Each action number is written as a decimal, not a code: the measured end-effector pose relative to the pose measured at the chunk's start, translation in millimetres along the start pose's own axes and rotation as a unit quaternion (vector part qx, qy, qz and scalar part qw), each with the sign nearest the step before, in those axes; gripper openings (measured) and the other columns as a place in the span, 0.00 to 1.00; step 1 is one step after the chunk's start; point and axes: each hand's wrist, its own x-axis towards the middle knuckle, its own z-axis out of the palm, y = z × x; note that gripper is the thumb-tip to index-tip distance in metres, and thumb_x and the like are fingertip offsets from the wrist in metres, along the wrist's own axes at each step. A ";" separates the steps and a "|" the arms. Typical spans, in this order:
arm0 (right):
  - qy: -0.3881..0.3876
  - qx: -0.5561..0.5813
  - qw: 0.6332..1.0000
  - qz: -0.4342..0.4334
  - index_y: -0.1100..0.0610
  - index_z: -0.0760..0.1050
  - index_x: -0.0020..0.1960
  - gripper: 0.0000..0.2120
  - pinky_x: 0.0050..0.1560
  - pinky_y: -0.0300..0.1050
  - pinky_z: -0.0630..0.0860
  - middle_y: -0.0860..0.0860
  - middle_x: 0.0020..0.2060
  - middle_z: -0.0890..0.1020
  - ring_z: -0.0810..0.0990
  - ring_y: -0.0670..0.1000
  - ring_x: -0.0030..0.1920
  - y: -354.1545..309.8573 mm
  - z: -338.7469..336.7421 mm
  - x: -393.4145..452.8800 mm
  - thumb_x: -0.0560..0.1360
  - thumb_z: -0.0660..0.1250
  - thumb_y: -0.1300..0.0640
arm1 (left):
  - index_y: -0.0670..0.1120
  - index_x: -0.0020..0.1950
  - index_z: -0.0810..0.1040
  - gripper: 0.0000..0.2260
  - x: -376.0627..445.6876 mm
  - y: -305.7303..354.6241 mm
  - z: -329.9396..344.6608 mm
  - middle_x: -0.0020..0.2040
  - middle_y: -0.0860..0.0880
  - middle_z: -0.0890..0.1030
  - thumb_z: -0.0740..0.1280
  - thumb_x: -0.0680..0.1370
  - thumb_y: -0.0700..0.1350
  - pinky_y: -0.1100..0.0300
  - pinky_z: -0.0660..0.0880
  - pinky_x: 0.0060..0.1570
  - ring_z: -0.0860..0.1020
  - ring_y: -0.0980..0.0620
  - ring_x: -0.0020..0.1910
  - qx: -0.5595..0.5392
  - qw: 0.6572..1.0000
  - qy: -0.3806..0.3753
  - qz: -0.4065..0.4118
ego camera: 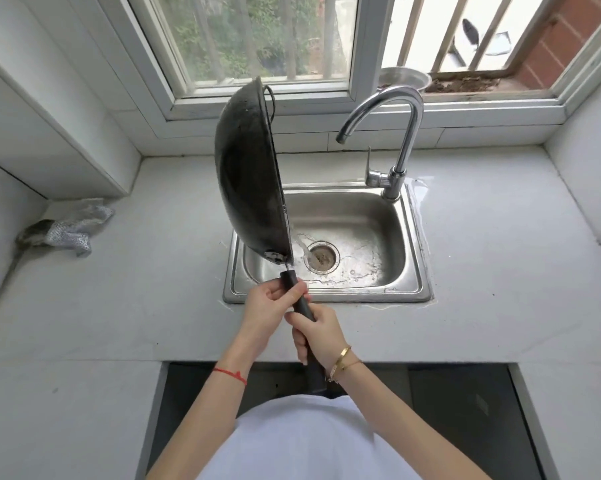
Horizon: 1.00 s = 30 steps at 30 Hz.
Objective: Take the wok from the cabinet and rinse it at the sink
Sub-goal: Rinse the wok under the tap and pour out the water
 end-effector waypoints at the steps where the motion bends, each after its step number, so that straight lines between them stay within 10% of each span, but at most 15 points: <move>1: -0.012 0.016 1.000 0.000 0.59 0.68 0.32 0.16 0.17 0.37 0.66 0.51 0.20 0.70 0.69 0.49 0.16 -2.6 2.2 -2.0 0.78 0.64 0.65 | 0.42 0.45 0.84 0.05 -3.0 4.8 -1.7 0.40 0.45 0.87 0.75 0.73 0.44 0.65 0.80 0.43 0.86 0.51 0.41 0.005 1.000 0.003 0.002; 30: -0.117 0.135 0.984 0.017 0.55 0.71 0.27 0.19 0.18 0.36 0.69 0.50 0.19 0.71 0.69 0.48 0.16 -19.6 14.8 -26.6 0.77 0.65 0.62 | 0.40 0.43 0.85 0.07 -41.9 42.5 -2.9 0.38 0.44 0.87 0.75 0.73 0.44 0.64 0.80 0.42 0.86 0.48 0.40 0.066 0.995 0.063 0.026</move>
